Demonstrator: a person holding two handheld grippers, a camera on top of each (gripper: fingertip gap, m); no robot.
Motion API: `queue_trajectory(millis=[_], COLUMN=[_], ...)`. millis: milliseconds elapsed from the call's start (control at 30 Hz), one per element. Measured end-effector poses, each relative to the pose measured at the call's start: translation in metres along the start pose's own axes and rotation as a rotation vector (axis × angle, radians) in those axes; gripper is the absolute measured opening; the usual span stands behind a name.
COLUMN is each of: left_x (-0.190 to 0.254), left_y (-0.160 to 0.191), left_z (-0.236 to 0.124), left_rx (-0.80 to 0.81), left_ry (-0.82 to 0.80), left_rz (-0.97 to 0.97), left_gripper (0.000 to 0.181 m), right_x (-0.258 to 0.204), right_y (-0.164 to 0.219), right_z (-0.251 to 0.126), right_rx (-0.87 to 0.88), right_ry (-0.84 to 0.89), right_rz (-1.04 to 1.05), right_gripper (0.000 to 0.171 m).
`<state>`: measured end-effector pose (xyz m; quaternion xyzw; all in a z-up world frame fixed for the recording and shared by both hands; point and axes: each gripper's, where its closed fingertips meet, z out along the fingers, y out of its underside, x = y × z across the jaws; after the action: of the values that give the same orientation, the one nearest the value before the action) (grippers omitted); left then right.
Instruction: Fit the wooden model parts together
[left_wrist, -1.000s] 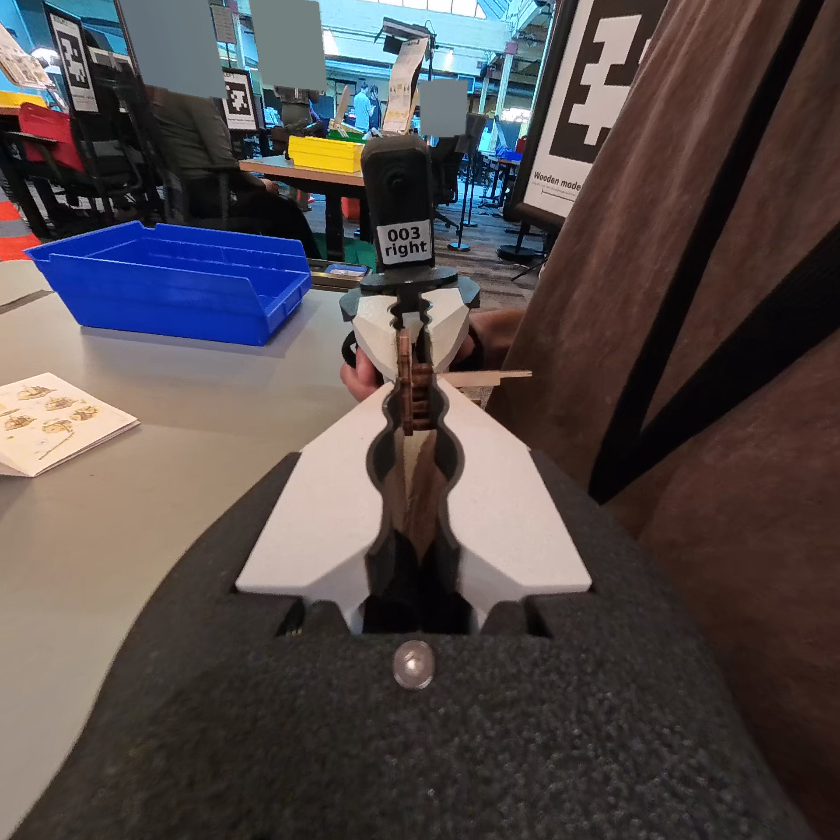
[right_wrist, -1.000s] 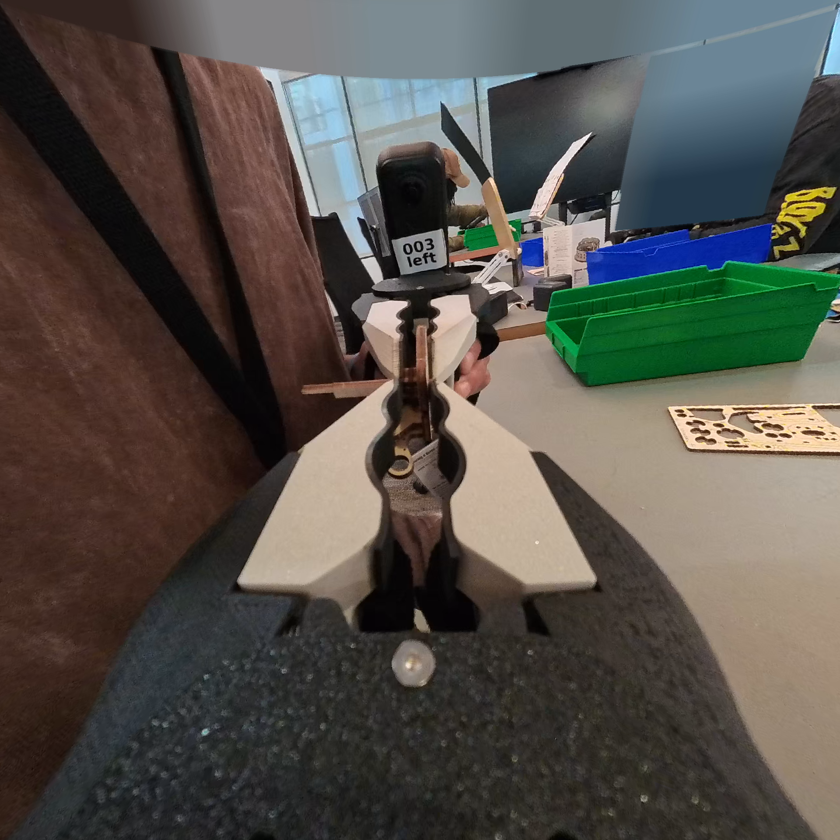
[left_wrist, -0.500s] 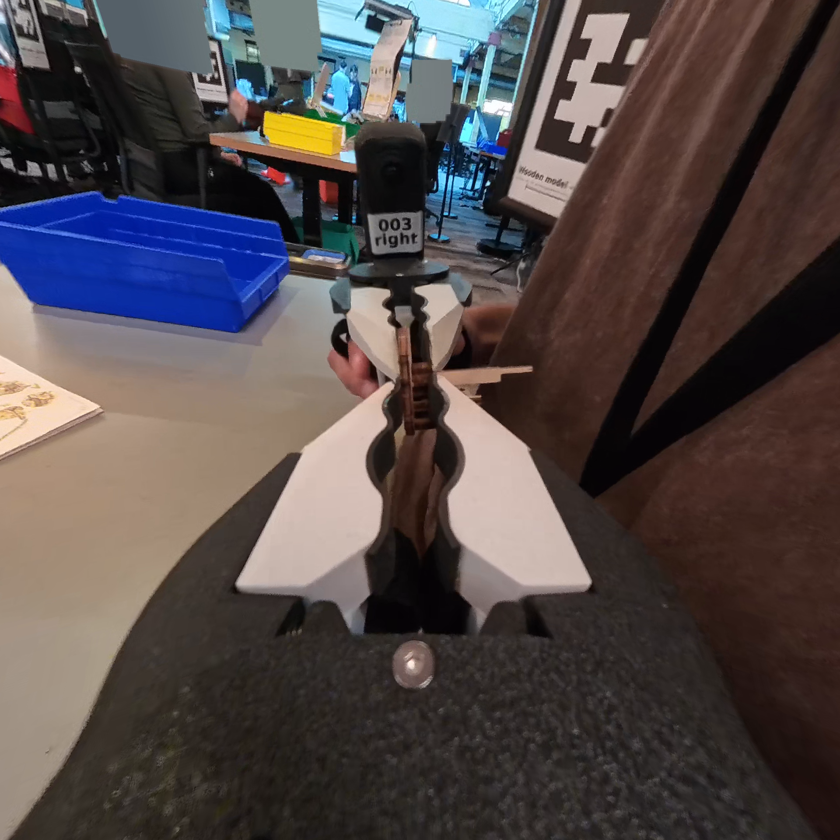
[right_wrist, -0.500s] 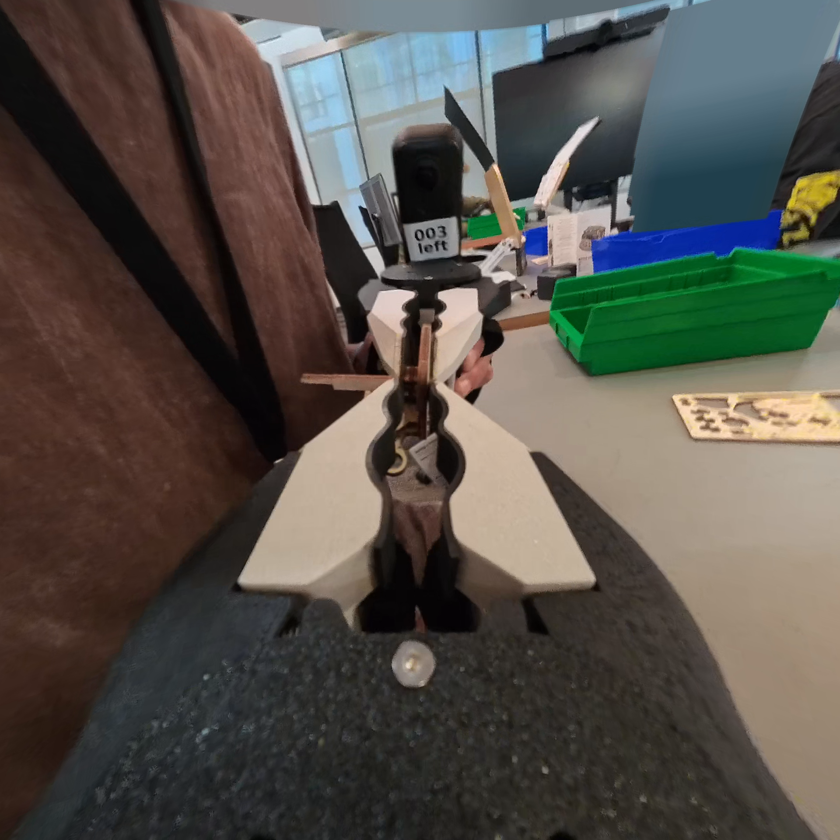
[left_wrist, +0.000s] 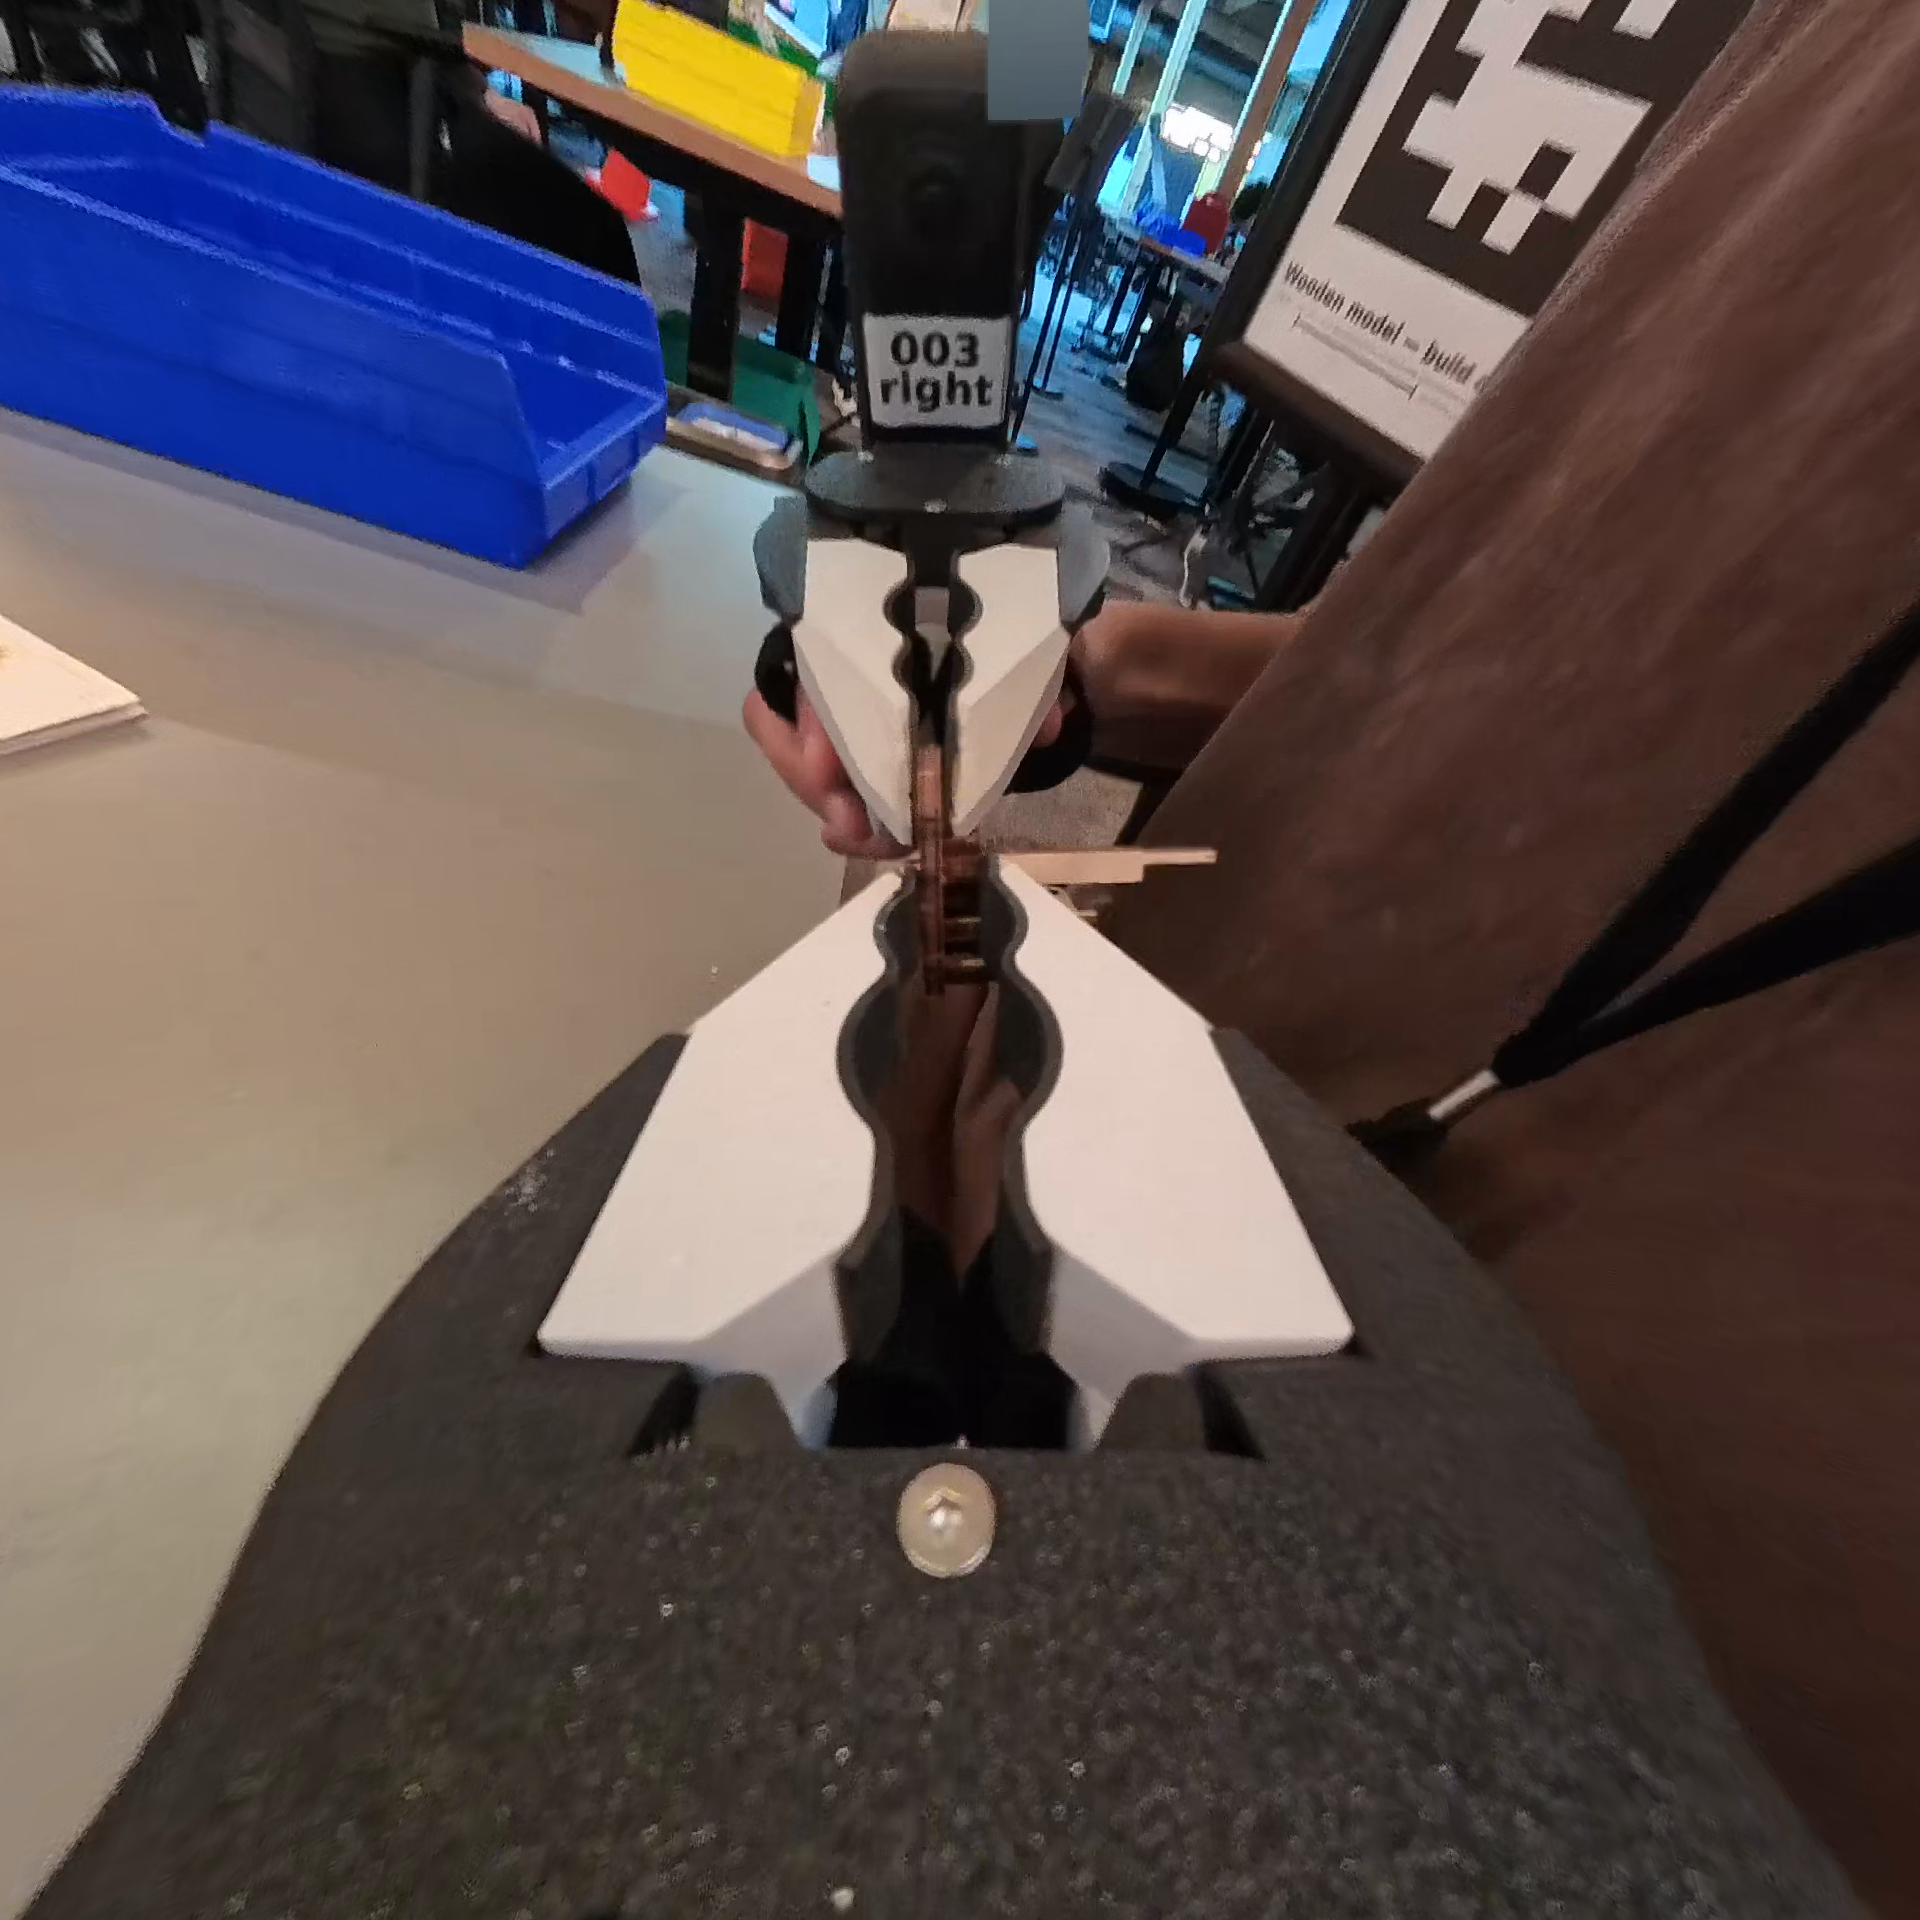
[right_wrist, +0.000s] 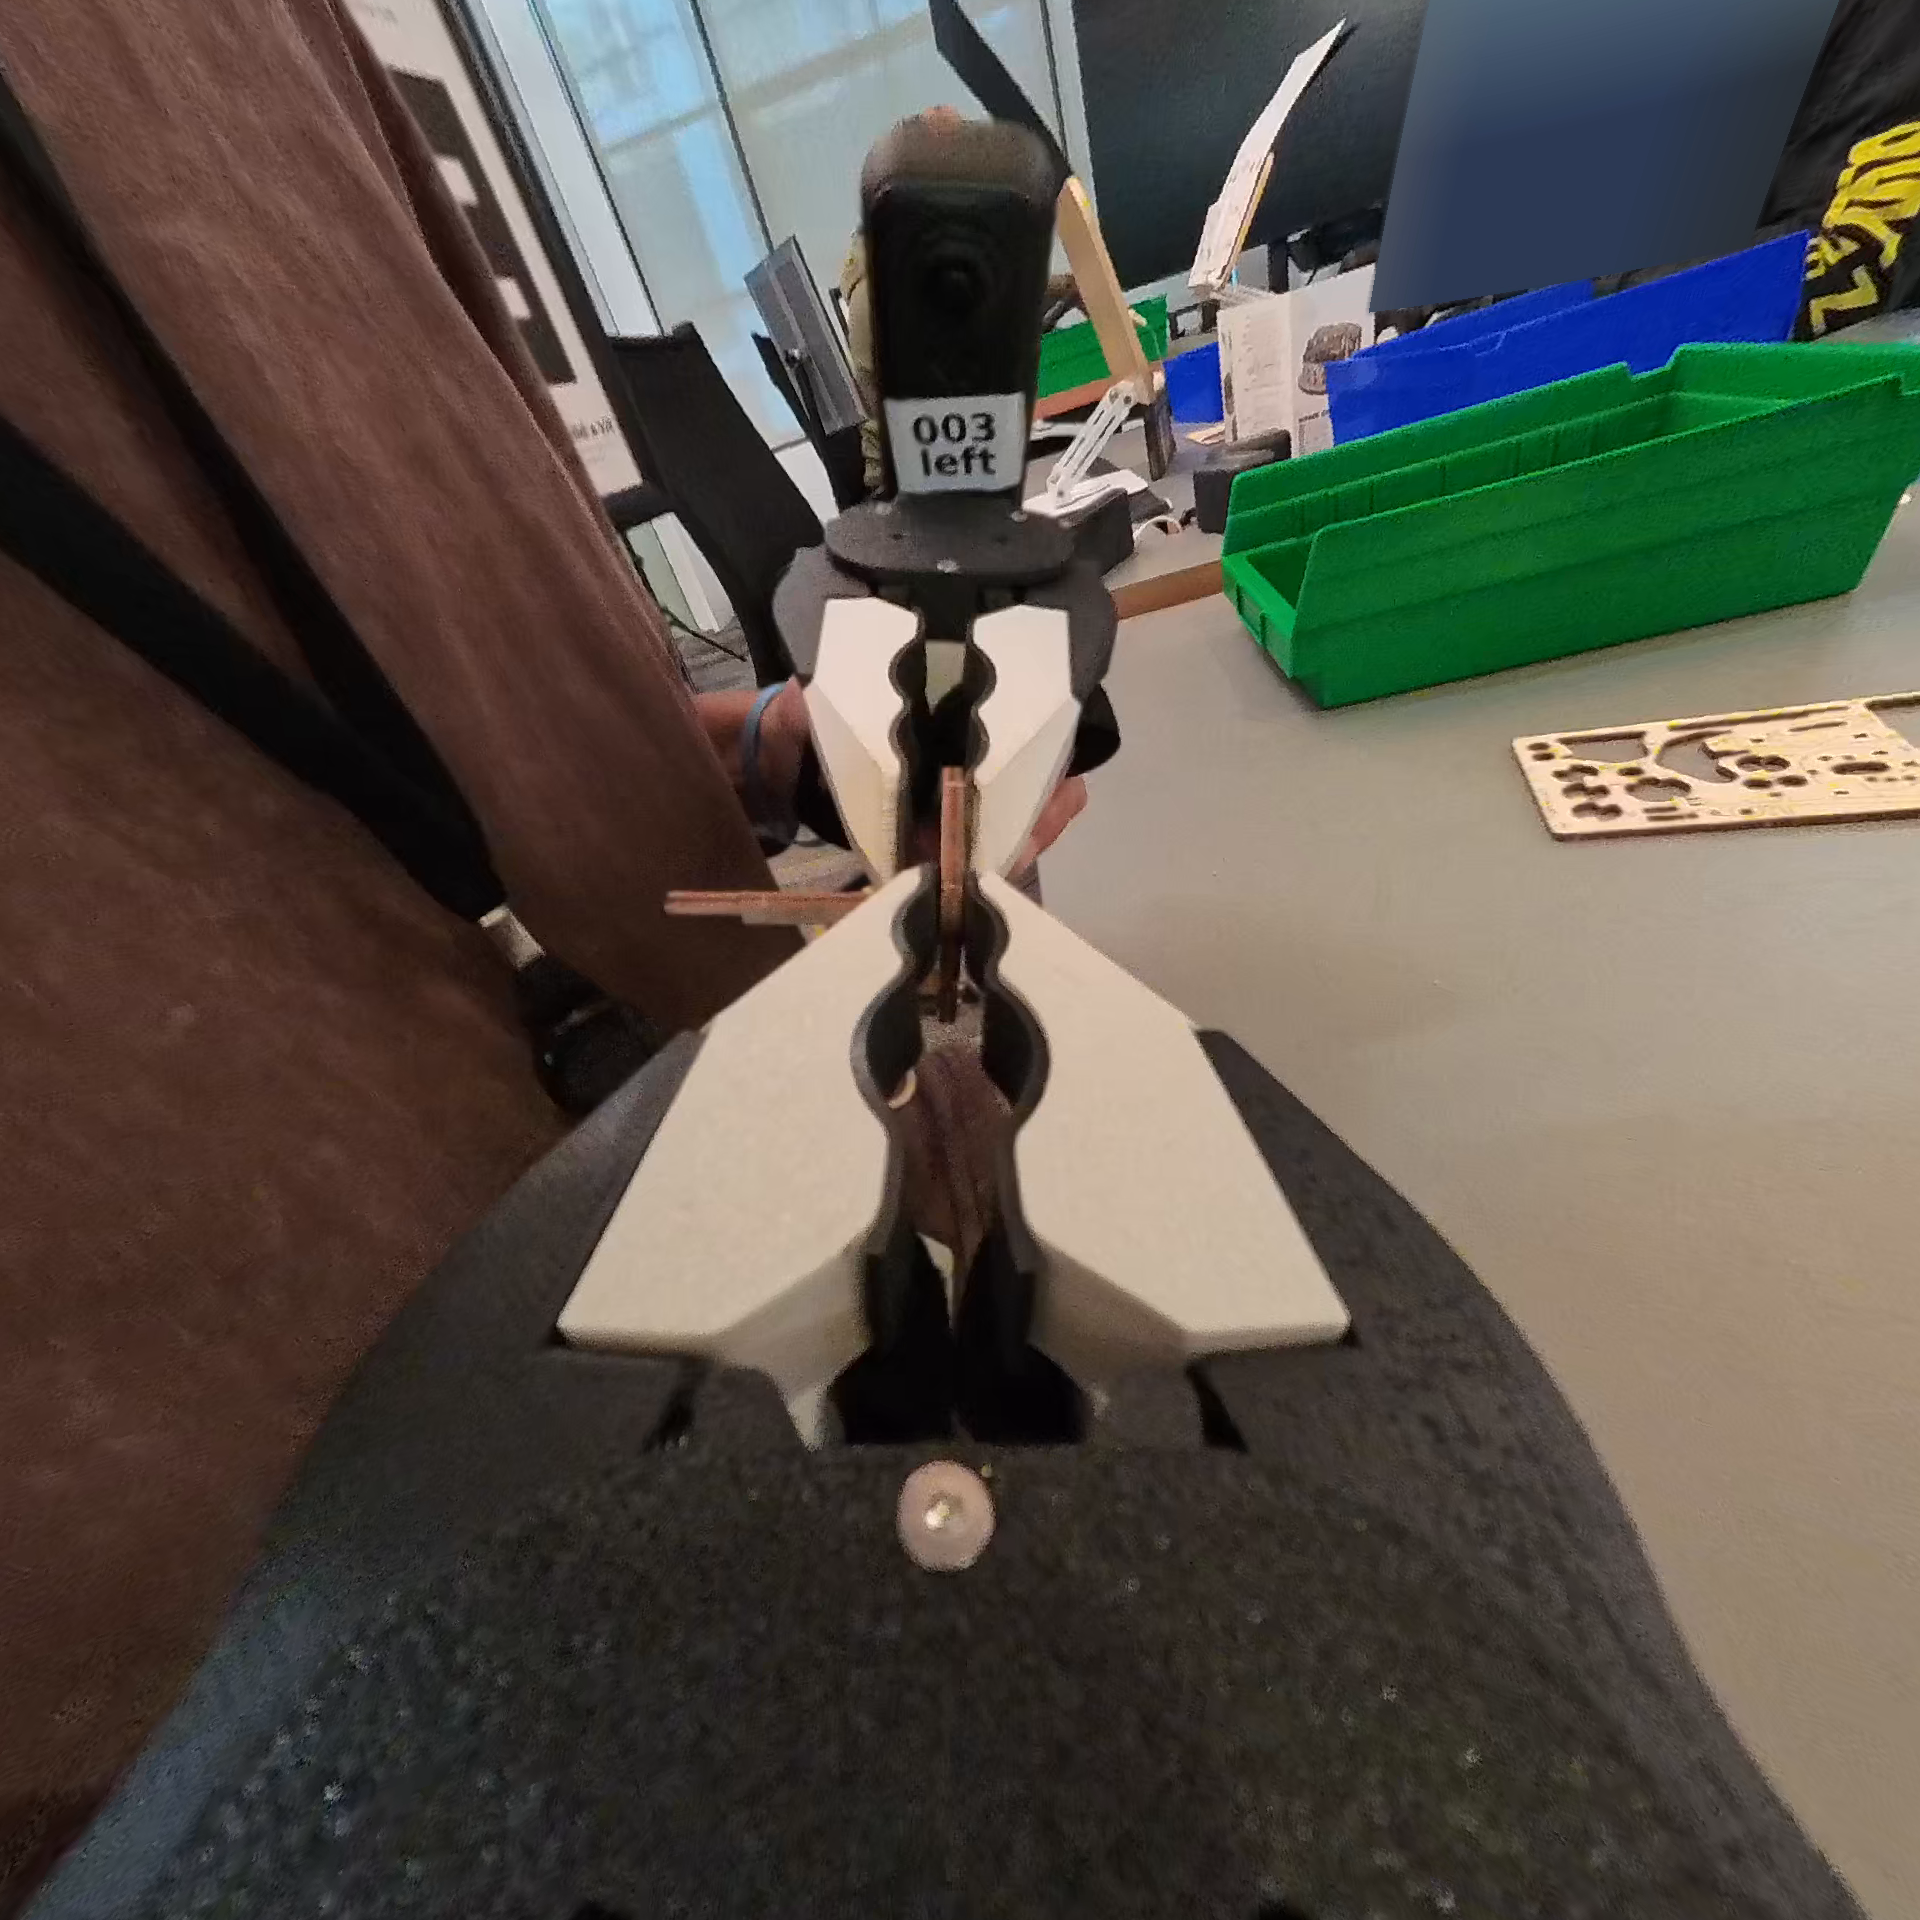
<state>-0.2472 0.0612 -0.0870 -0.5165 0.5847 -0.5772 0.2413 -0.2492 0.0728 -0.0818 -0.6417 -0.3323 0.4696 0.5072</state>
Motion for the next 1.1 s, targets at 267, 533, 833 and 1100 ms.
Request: queue_trajectory(millis=[267, 533, 833, 1100], left_x=[-0.016, -0.034, -0.024, -0.053], left_y=[-0.008, -0.021, -0.025, -0.002], left_z=[0.003, -0.021, -0.021, -0.030], left_rx=[0.102, 0.208, 0.222, 0.082], left_ry=[0.018, -0.044, -0.030, -0.135], left_rz=[-0.147, -0.205, -0.188, -0.183], left_gripper=[0.010, 0.011, 0.002, 0.001], right_x=[0.017, 0.026, 0.022, 0.050], right_y=[-0.002, -0.017, -0.023, -0.010], right_z=[-0.008, -0.010, -0.004, -0.016], right_rx=[0.117, 0.238, 0.267, 0.121], right_ry=[0.040, 0.068, 0.076, 0.312], right_rz=[0.131, 0.190, 0.157, -0.015], right_gripper=[0.003, 0.003, 0.003, 0.034])
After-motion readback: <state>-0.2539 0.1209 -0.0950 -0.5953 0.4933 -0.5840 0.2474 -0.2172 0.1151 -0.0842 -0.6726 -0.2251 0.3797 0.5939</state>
